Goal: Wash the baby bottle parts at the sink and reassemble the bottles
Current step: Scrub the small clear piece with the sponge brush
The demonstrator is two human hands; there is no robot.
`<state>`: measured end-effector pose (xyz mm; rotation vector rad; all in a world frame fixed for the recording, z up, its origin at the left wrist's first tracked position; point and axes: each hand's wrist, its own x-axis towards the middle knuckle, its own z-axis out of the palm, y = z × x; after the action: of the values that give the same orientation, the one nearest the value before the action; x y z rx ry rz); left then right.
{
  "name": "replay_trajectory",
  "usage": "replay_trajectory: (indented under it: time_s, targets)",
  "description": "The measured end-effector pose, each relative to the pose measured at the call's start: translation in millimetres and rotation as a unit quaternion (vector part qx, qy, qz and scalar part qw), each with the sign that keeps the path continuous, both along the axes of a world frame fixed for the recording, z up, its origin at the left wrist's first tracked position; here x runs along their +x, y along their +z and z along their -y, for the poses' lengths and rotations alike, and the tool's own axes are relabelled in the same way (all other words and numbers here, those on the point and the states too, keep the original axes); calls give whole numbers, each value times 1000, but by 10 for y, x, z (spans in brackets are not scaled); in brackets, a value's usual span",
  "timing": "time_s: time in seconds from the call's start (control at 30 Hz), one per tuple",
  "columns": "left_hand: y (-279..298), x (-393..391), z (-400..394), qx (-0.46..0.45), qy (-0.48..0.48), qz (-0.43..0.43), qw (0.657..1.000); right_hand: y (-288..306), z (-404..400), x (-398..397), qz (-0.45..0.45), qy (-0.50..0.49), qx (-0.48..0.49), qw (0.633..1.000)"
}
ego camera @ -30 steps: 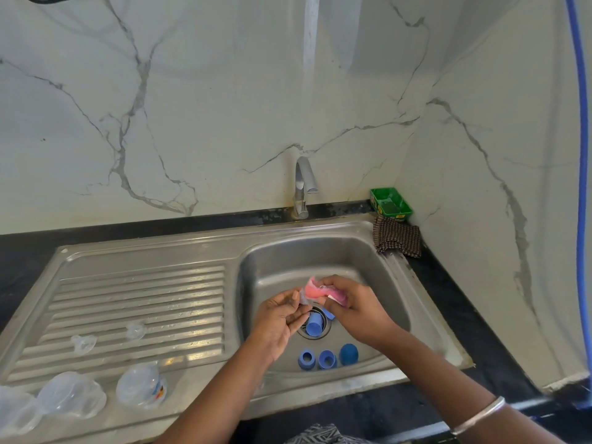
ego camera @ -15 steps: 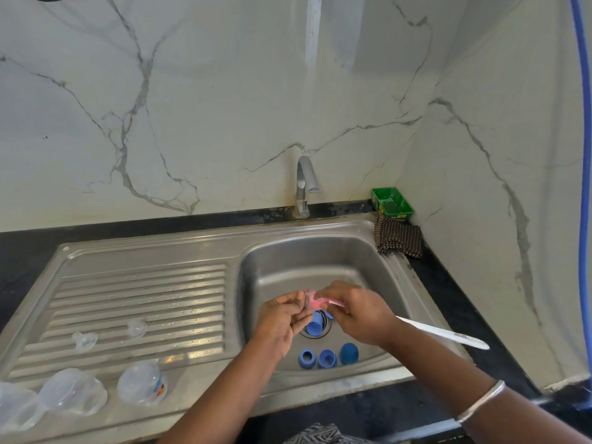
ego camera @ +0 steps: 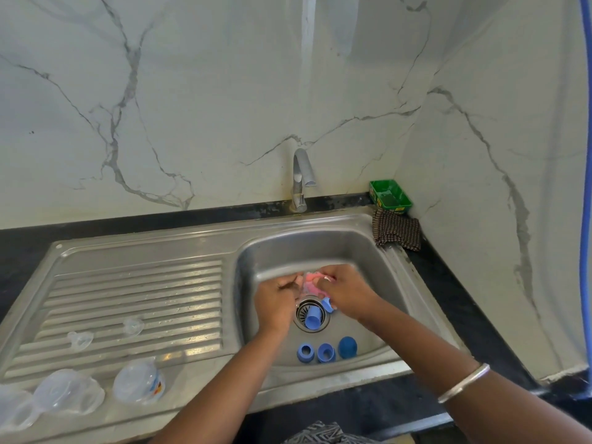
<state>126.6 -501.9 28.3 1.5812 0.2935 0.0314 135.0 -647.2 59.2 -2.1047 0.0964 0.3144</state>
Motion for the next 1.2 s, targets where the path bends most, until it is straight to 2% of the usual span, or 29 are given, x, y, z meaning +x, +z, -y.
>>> replay_trajectory:
  time_s: [0.03,0.1,0.17,0.27,0.3,0.37,0.43,0.5,0.57,0.6,0.7,0.83,0.87,0.93,1.0,1.07,1.2]
  targets:
    - [39,47,-4,-82,11,-83,993,-36,1,-21,57,40,-40,997]
    - [110,102,-37,-202,15,-214,956,-85,44,-82,130,99,-51,985]
    - [136,105,-93,-255,-7,-282,925,-109,131,-98,190,153,-71,967]
    - [110,66,-87,-271,-29,-324,906,-111,244,-18,258,219,-213,916]
    - [87,65,-54,-259,-23,-325,909,-121,258,12,259,223,-253,905]
    - [40,81,10,-219,7,-296,930,-158,215,18,247,196,-261,913]
    - [-26,139,86,-163,37,-245,955,-230,162,53,198,132,-214,947]
    - [-65,164,149,-95,52,-178,978,-277,139,130,92,64,-128,985]
    - [-95,193,211,-21,48,-125,991,-304,179,252,19,-1,-33,999]
    - [-95,206,240,-14,42,-122,992,-306,222,311,8,-24,-7,1000]
    - [-131,304,357,-74,34,-167,983,-297,421,500,-13,-59,17,998]
    - [-231,514,517,-25,4,-175,984,-278,774,836,-46,-145,68,986]
    - [-246,561,538,-3,-9,-172,985,-286,877,910,-32,-145,47,988]
    - [-276,672,589,23,-28,-173,984,-297,1109,1061,20,-100,-67,992]
    - [-294,775,646,8,-25,-182,983,-303,1298,1165,60,-74,-193,977]
    - [-312,869,711,2,-20,-188,982,-315,1424,1277,60,-80,-289,952]
    - [-358,970,795,-8,-6,-185,983,-380,1579,1421,75,-105,-373,919]
